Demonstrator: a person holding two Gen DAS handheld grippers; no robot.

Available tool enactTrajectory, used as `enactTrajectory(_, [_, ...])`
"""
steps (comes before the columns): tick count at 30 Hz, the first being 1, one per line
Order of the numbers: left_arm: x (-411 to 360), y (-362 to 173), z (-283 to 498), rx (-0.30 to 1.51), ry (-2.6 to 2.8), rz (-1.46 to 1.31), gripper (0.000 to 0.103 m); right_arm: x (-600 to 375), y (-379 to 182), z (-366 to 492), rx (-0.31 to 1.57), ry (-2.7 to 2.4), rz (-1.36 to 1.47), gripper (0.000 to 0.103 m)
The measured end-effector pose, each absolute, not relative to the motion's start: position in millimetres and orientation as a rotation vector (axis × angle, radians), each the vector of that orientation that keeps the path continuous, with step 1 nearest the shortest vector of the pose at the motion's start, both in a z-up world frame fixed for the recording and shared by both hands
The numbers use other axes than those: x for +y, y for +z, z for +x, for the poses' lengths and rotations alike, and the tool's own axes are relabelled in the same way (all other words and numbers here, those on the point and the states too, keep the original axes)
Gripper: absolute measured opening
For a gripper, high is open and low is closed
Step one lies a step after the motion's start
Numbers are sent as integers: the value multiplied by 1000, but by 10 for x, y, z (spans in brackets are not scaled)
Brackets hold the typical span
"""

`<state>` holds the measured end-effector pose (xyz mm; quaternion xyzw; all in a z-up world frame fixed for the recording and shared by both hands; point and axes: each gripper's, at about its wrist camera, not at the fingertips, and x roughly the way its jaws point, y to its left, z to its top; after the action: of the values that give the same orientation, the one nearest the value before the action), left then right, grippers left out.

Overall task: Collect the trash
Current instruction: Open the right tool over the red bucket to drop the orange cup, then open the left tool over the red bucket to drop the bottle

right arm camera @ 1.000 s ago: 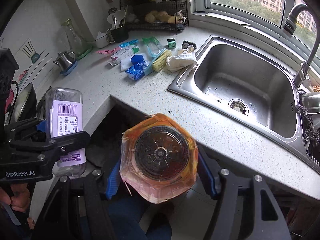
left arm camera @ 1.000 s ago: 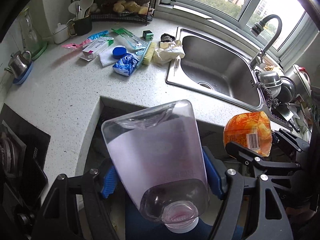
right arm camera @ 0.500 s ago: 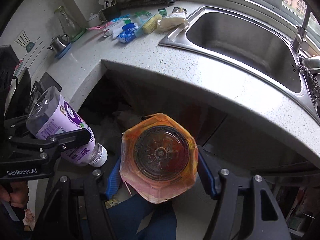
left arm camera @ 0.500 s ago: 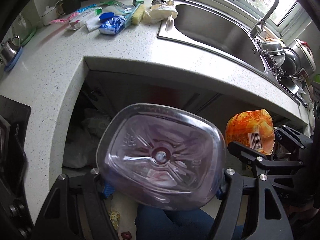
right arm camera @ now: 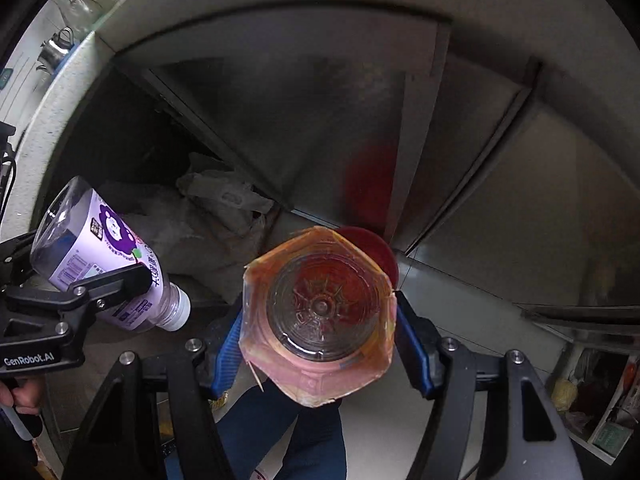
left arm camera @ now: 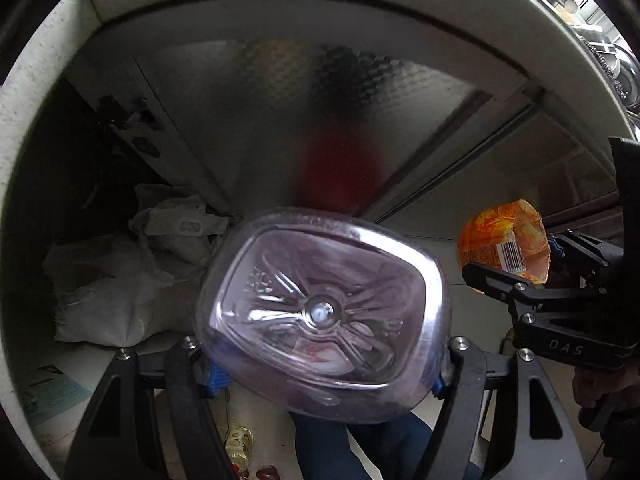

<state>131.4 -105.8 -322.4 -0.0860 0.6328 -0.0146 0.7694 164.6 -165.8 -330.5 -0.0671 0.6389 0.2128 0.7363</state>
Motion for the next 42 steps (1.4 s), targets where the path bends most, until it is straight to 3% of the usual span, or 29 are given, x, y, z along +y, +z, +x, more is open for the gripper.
enactTrajectory(6, [-989,-3859,1413,1422,-43,-241,70,-1526,-4081,1711,1429,478,-151,64])
enactTrajectory(14, [-1070,-4114,1397,1432,-50,-173,70,-1483,-4490,1677,1459,474,-153,65])
enactTrajectory(17, [-1087,-4099,1401,1447,-67,-186,70,-1529,-4500,1639,1469,487,-148,66])
enactTrajectory(19, [-1124,-4090,1403,1445,-77,-157,70,-1547,-4518,1645,1464,493,-146,76])
enactTrajectory(20, [-1153,-4074,1402,1442,-84,-146,70,-1558,-4510,1642,1460,497,-137,87])
enactTrajectory(24, [-1231,-4005,1404,1436,-104,-150,70,-1634,-4477,1635,1434,519,-106,95])
enactTrajectory(42, [-1512,-4627,1653,1473,-183,-158,70,-2062,-4582,1653,1471,320,-73,100])
